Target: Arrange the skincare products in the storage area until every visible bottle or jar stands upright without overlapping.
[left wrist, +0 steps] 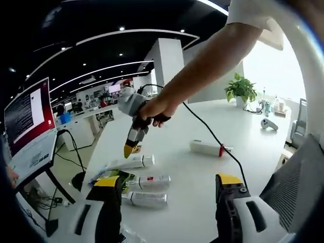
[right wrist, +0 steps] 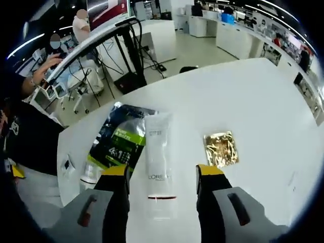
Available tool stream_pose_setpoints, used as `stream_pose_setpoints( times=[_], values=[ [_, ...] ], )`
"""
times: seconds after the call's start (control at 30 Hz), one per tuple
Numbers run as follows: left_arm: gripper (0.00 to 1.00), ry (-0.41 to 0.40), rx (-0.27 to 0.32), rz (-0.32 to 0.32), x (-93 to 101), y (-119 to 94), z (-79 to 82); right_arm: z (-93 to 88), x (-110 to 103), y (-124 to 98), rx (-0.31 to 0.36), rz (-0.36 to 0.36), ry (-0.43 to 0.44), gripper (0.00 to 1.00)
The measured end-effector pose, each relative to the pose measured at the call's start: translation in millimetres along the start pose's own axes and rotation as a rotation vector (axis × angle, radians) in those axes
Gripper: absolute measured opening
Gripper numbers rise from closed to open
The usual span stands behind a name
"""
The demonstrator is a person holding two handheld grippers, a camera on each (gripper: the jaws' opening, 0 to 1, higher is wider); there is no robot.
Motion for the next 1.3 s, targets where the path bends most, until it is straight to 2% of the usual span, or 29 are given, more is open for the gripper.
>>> stream_pose_setpoints(
  times=[0.13,0.2,0.23,0.4,0.47,0.73,0.83,1.0,1.13,1.3],
  values=[
    [0.78,-0.001,-0.01,-0.005,0.6,0,-1.2,-0.9,-10,15,-0.058,-0.017,-0.116,0.47],
    [0.78,-0.003,-0.01,-0.006,0.9,0,-1.1,-2.0,-14,19,-0.078,-0.022,-0.132,0.46],
    [0.78,-0.003,-0.012,-0.006,0.8,0,-1.3,0.4,-11,30,-0.091,-0.023,-0.144,0.44],
    [0.77,-0.006,-0.017,-0.003,0.4,0,-2.0,-4.7,-13,32,-0.122,-0.039,-0.195,0.42],
    [0.77,-0.005,-0.019,-0.002,0.2,0,-2.2,-8.5,-10,43,-0.144,-0.043,-0.214,0.41],
    [0.75,-0.007,-0.028,0.004,-0.5,0,-2.7,-6.5,-7,45,-0.132,-0.047,-0.199,0.4],
    [0.74,-0.006,-0.031,0.005,-0.7,-1,-2.9,-7.2,-5,47,-0.106,-0.032,-0.223,0.39],
    [0.73,-0.008,-0.028,0.004,-1.1,-1,-2.6,-9.4,-2,46,-0.079,-0.033,-0.215,0.32],
    [0.73,-0.009,-0.026,0.005,-1.4,-1,-2.6,-10.0,-2,45,-0.084,-0.039,-0.192,0.31],
    [0.72,-0.009,-0.025,0.004,-1.6,-1,-2.6,-9.4,-1,44,-0.095,-0.023,-0.211,0.28]
  ],
)
Point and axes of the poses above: the point that each gripper's makers call its tool centre point, and the gripper's own axes: y roughly forward along the fingers, x roughly to its right, z roughly out of its top, the point moved 10 cm from there along -y, roughly backward along the fingers, and after that the axes turned 7 degrees about -z, right-handed, at the moved point
